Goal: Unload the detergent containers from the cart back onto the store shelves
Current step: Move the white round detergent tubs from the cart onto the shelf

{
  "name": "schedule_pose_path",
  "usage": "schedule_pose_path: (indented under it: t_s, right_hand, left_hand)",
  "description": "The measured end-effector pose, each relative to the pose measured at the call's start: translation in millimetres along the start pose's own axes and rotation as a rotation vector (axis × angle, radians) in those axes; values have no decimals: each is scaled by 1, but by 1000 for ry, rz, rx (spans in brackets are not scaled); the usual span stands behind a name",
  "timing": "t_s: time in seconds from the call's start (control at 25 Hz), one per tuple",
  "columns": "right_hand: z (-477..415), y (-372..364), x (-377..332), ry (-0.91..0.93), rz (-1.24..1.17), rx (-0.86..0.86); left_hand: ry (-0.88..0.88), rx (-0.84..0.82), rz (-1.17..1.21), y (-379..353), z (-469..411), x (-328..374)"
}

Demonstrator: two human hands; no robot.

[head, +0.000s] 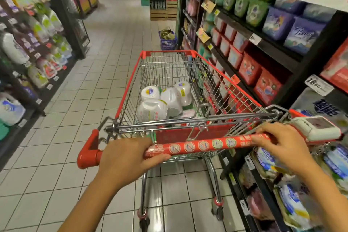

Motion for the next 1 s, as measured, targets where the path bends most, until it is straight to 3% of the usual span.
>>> schedule_pose_path:
  t_s: [0.08, 0.2, 0.4, 0.56, 0.72, 1.0]
  right_hand:
    - [-8, 7, -6, -70, -175, 58]
    - [-35, 6, -30, -74, -241, 115]
    - [-93, -21, -97, -50, -565, 153]
    - [-136, -53, -137, -126, -648, 199]
    - [-177, -89, -171, -222, -655, 207]
    - [-230, -155, -166, -479, -634, 124]
  left_hand:
    - [-13, -42, 144, 0, 1, -4]
    - [6, -111, 486, 10, -2, -23]
    - [55, -34, 865, 46, -18, -99]
    - [102, -82, 952, 46, -52, -183]
    - [77, -231, 977, 34, -104, -247]
    - [-45, -386, 1069, -6, -206, -262]
Point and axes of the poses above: each hand's wrist, its own z-axis away from the middle knuckle, its own y-axis out of the back of the hand, x = y × z, the point moved 6 cm from there along -z, towards the middle knuckle, and after that the axes turned 8 degrees about y, right-handed, at the moved point
